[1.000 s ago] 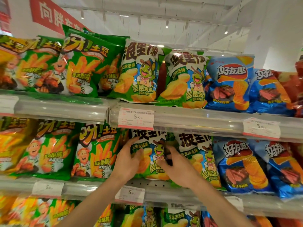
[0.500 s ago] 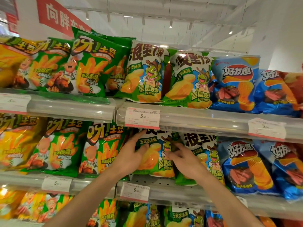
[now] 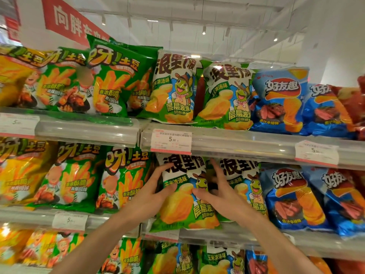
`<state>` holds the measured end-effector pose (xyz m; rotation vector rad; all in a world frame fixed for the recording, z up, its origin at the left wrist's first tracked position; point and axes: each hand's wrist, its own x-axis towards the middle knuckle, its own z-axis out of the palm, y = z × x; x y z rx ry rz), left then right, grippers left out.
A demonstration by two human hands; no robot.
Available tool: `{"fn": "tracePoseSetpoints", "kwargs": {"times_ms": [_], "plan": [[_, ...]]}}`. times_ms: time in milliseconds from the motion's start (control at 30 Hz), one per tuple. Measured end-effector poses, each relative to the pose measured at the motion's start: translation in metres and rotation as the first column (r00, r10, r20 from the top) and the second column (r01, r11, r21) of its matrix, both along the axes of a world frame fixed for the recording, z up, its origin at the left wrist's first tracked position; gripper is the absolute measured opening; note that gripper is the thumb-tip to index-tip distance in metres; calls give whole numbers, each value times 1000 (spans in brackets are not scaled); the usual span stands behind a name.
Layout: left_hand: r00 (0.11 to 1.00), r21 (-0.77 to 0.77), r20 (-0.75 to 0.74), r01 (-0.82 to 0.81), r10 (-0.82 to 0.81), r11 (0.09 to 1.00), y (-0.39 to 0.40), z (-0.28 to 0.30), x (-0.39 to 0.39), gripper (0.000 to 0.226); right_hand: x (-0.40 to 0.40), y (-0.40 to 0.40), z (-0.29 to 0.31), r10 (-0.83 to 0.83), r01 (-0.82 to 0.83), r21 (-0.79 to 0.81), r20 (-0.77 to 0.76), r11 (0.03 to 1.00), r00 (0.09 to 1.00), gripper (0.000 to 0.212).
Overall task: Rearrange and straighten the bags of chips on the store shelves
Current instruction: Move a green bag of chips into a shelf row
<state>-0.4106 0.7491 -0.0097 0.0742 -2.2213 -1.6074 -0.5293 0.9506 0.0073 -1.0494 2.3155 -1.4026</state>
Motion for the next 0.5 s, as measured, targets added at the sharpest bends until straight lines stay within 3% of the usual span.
{"fn": "tracePoseSetpoints", "kwargs": {"times_ms": [167, 300, 500], "plan": [[998, 56, 4, 68, -69, 996, 3, 1, 3, 60, 4, 13, 0, 135, -134, -64, 10, 989, 991, 95], [996, 188, -17, 89, -88, 978, 12, -2, -2, 64, 7, 26, -1, 125, -127, -27, -41, 992, 991, 88], [993, 191, -37, 115, -110, 975, 18, -4, -9, 68, 8, 37, -1, 141, -140, -38, 22, 989, 990, 89]]}}
